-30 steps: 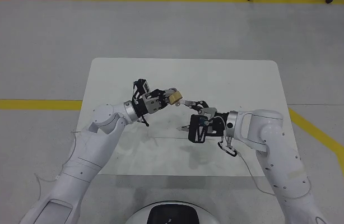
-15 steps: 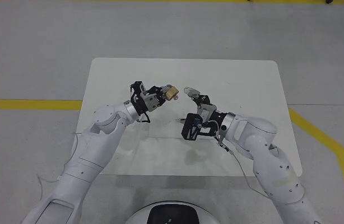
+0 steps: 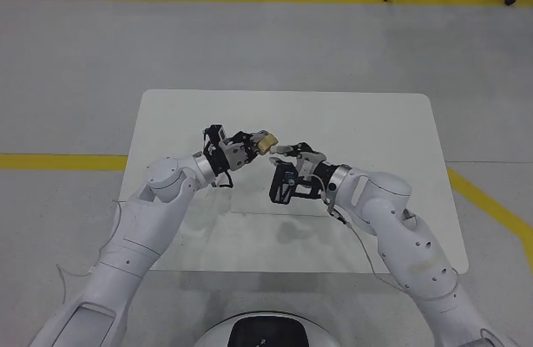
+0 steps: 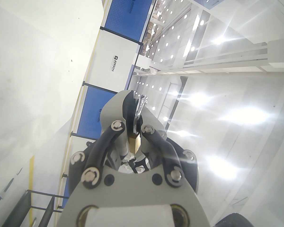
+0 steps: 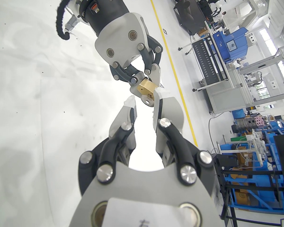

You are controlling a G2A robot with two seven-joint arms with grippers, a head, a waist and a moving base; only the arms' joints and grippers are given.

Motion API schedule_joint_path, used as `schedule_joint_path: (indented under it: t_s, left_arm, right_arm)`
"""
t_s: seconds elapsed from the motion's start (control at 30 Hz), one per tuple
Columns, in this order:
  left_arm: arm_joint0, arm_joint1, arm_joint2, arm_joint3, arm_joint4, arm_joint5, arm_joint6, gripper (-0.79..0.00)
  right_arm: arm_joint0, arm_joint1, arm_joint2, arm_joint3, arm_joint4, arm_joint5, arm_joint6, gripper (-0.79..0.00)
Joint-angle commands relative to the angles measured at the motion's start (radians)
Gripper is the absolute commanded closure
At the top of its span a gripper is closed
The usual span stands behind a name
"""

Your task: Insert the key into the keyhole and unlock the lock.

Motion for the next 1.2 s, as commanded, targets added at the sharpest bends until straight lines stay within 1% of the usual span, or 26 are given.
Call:
schedule_joint_path:
  t_s: [0.0, 0.07, 0.37, 0.5, 0.63, 0.77, 0.93, 1.07, 1.13, 1.17]
  left_arm:
    - [-0.002, 0.000, -0.003, 0.004, 0.000, 0.001, -0.003, 0.000]
    - [-0.003, 0.000, -0.005, 0.007, -0.003, 0.002, -0.005, 0.000]
    - [-0.007, -0.001, -0.010, 0.017, -0.009, -0.008, -0.010, 0.000]
    - [-0.005, -0.002, -0.015, 0.014, -0.004, -0.052, -0.018, 0.000]
    - [-0.003, -0.002, -0.015, 0.015, 0.009, -0.106, -0.046, 0.000]
    - [0.000, -0.003, -0.013, 0.023, 0.038, -0.173, -0.050, 0.000]
    - [0.007, -0.002, -0.008, 0.030, 0.101, -0.253, -0.043, 0.000]
    - [0.009, -0.004, -0.009, 0.035, 0.086, -0.264, -0.045, 0.000]
    - [0.010, -0.005, -0.013, 0.036, 0.082, -0.264, -0.032, 0.000]
    - [0.011, -0.006, -0.014, 0.033, 0.083, -0.263, -0.023, 0.000]
  right_arm:
    - [0.006, -0.002, -0.005, 0.006, 0.002, 0.005, 0.002, -0.077]
    - [0.011, -0.004, -0.010, 0.014, 0.009, 0.010, 0.005, 0.000]
    - [0.031, -0.014, -0.021, 0.047, 0.060, 0.044, 0.026, 0.000]
    - [0.020, -0.020, -0.002, 0.068, 0.159, 0.082, 0.015, 0.000]
    - [0.010, -0.024, 0.020, 0.104, 0.262, 0.090, 0.013, 0.000]
    - [0.001, -0.023, 0.055, 0.151, 0.388, 0.061, -0.016, 0.000]
    - [-0.020, -0.019, 0.094, 0.180, 0.490, 0.014, -0.060, 0.000]
    - [-0.034, -0.014, 0.110, 0.169, 0.476, 0.011, -0.058, 0.000]
    - [-0.042, -0.010, 0.107, 0.135, 0.421, 0.004, -0.058, 0.000]
    - [-0.047, -0.008, 0.105, 0.120, 0.386, 0.001, -0.059, -0.025]
